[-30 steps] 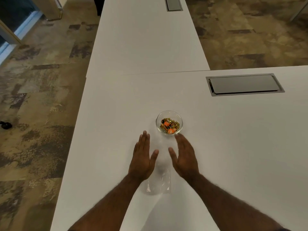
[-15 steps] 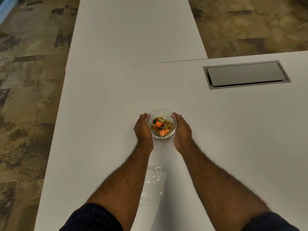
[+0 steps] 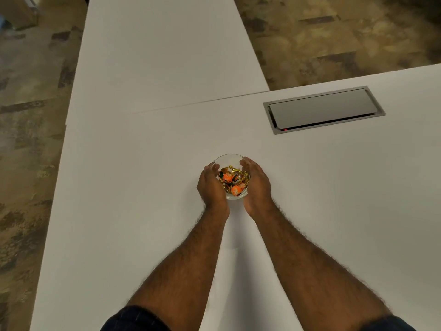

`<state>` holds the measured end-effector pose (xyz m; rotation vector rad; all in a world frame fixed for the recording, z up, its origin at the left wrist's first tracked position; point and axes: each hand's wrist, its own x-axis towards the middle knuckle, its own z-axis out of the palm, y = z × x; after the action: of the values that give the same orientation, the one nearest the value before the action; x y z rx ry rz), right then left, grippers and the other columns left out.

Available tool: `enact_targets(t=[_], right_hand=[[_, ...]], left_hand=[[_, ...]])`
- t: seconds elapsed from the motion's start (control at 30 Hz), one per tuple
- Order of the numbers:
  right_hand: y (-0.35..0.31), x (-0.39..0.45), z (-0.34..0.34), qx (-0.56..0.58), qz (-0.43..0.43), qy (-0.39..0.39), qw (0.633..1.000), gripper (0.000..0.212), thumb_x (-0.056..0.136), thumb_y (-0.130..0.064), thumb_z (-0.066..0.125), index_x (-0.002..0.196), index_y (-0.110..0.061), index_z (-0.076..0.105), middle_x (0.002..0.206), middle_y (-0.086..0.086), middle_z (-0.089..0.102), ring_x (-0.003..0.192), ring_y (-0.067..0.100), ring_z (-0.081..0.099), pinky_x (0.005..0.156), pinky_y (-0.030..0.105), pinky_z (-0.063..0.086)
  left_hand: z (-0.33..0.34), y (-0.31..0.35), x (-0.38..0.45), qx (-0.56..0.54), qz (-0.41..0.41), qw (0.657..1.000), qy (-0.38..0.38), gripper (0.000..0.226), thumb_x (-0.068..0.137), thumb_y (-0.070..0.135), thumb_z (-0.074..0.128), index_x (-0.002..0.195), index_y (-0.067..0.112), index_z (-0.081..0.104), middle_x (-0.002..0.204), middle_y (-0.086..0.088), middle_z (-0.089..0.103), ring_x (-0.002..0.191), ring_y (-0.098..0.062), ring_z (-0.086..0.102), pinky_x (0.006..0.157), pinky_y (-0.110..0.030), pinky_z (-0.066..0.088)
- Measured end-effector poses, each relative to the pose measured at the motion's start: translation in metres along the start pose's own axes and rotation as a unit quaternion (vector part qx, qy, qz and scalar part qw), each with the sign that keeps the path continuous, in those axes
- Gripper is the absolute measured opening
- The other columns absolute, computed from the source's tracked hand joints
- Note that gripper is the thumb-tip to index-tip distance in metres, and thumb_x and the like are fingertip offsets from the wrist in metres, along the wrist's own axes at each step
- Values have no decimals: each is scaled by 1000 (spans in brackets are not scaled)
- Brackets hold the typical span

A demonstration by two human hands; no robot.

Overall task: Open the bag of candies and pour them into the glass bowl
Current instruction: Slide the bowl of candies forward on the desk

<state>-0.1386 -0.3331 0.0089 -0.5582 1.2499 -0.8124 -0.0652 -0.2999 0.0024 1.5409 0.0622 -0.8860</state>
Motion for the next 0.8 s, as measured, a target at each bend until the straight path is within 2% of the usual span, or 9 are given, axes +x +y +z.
enact_targets(t=[0.1, 0.2, 0.33, 0.4, 0.53, 0.7, 0.8], right_hand=[[-32, 9, -24, 11, -24, 27, 999, 17, 92, -22, 57, 102, -28, 70, 116, 0, 69, 107, 22, 64, 88, 39, 57], [-62, 19, -49, 23, -47, 57, 997, 17, 93, -21, 56, 99, -26, 71, 118, 3, 69, 110, 25, 64, 94, 42, 56], [-101, 33, -96, 52, -73, 97, 991, 22, 94, -19, 57, 111, -17, 70, 115, 5, 68, 115, 29, 63, 99, 47, 53], [-117, 38, -117, 67, -80, 108, 989, 23, 93, -17, 58, 113, -15, 69, 114, 5, 68, 117, 30, 61, 102, 50, 51], [-146, 49, -159, 67, -102, 111, 986, 27, 92, -17, 61, 118, -17, 65, 129, 10, 62, 123, 30, 57, 103, 51, 49], [-167, 71, -206, 82, -123, 129, 981, 28, 95, -18, 56, 123, -16, 61, 132, 9, 60, 125, 29, 54, 104, 47, 49], [-169, 85, -230, 92, -118, 142, 978, 29, 96, -18, 56, 125, -17, 59, 133, 6, 60, 126, 29, 55, 105, 47, 47]], left_hand=[[40, -1, -16, -19, -10, 999, -35, 37, 100, 28, 35, 120, 13, 63, 113, -1, 70, 98, -11, 64, 72, -24, 52], [79, -3, -31, -40, -18, 997, -68, 34, 99, 27, 39, 118, 13, 64, 115, -3, 70, 100, -14, 64, 76, -25, 52], [135, -13, -56, -30, -31, 991, -130, 20, 95, 25, 46, 94, 25, 66, 98, 5, 70, 87, -6, 63, 63, -18, 48], [159, -17, -63, -13, -34, 988, -149, 18, 93, 23, 50, 90, 24, 67, 93, 4, 69, 85, -9, 63, 63, -21, 47], [209, -34, -76, 18, -44, 982, -181, 27, 95, 23, 47, 110, 11, 66, 110, -7, 70, 92, -17, 63, 67, -25, 50], [261, -55, -86, 67, -37, 972, -222, 31, 96, 23, 41, 113, 14, 65, 116, -7, 67, 95, -17, 59, 66, -26, 48], [282, -69, -88, 111, -37, 959, -260, 34, 97, 26, 37, 121, 15, 60, 124, -6, 62, 98, -16, 55, 66, -23, 45]])
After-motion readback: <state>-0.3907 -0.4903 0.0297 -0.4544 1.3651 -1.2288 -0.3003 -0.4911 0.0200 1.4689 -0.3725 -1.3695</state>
